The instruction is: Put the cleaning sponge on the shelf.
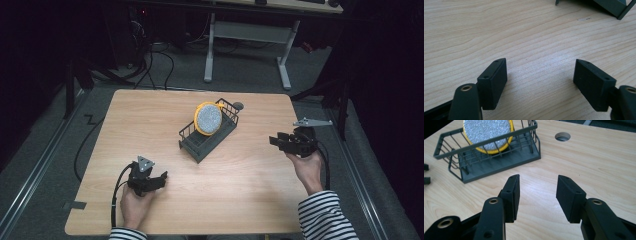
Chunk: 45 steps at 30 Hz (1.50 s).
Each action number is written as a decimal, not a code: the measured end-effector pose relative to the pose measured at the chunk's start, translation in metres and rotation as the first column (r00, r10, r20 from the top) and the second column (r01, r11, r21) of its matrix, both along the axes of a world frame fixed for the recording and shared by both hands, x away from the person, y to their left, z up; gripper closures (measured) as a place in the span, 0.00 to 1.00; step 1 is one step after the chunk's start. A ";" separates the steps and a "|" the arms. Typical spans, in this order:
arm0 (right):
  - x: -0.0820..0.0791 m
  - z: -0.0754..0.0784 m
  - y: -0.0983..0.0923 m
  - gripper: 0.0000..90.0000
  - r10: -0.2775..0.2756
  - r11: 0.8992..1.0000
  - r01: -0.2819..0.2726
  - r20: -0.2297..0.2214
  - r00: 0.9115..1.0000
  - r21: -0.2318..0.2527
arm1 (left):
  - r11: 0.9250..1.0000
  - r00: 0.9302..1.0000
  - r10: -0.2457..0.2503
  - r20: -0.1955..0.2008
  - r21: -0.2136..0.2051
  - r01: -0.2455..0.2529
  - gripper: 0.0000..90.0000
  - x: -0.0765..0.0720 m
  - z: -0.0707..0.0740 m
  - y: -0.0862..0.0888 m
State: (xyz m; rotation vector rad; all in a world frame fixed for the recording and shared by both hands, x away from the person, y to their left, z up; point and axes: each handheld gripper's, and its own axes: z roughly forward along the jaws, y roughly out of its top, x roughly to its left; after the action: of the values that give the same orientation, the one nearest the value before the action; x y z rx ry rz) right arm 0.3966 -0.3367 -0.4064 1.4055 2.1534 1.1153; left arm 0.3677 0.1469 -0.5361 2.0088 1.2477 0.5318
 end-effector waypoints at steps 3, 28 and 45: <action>-0.008 -0.003 -0.001 0.60 0.003 1.000 -0.003 0.018 1.000 -0.004 | 1.000 1.000 0.000 0.000 -0.001 0.000 0.31 0.000 0.000 0.000; -0.036 -0.077 0.008 0.59 -0.035 0.999 0.035 0.000 0.999 0.016 | 1.000 1.000 0.002 0.000 -0.001 -0.002 0.31 0.000 0.000 0.000; -0.043 -0.117 0.036 0.55 -0.026 0.993 0.025 0.000 1.000 -0.119 | 1.000 1.000 0.002 0.000 0.002 -0.002 0.31 0.000 0.000 0.000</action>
State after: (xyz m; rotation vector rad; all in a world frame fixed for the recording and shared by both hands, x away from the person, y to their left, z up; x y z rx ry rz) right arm 0.3540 -0.3005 -0.5230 1.3770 2.1583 0.9601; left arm 0.3676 0.1467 -0.5362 2.0092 1.2496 0.5347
